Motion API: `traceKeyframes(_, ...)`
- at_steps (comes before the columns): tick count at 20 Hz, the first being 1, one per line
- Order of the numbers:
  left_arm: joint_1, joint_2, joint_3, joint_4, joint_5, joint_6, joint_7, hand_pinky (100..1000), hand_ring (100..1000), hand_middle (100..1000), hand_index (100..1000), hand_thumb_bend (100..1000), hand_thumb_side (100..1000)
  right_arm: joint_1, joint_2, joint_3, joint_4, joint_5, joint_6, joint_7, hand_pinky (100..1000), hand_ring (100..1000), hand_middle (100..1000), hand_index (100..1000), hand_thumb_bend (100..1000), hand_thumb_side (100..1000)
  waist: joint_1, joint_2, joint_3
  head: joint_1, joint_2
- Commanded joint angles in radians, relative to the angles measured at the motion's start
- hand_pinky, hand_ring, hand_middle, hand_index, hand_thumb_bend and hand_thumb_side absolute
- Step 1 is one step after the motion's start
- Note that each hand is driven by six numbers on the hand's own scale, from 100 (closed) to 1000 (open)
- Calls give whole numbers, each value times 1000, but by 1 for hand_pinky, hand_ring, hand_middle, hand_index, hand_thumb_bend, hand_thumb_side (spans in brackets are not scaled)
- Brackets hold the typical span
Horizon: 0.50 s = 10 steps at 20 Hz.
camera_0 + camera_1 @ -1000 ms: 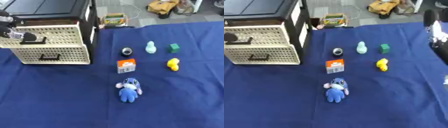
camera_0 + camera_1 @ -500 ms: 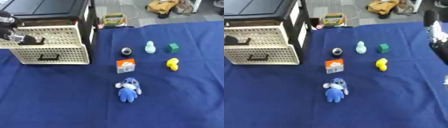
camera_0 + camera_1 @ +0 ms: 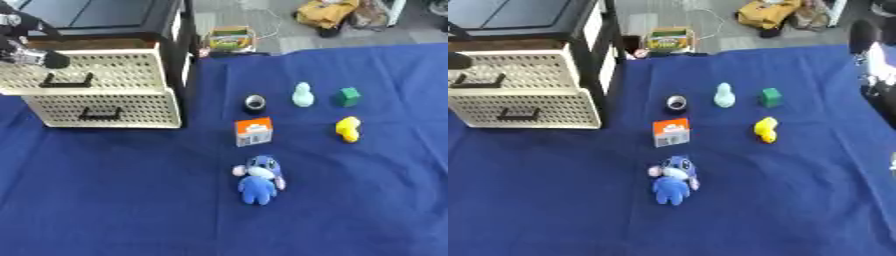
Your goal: Pick up objects from table and place into drawer.
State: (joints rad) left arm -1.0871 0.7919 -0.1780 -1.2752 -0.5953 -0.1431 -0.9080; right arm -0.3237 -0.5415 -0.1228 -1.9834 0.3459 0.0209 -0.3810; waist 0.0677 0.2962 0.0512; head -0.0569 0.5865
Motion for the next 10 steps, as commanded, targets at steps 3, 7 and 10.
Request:
traceKeyframes(3,-24,53,33,-46,34,16,1,100,100,100,932,544,970,-3,-18,-10,-17,4,2,1,619,576,456,737,448,783,-3,-28,4,4,-4)
traceKeyframes(7,-19,63,39,-66,65,15,1,100,100,100,902,540,969,-1,-18,-12,-17,2,3,-2,619,576,457,737,447,783,-3,-32,7,4,2)
traceKeyframes(10,0,78,28,-97,96,6,1,100,100,100,896,567,952,0,-17,-13,-17,2,3,-3,619,577,457,737,448,782,-4,-34,10,2,8)
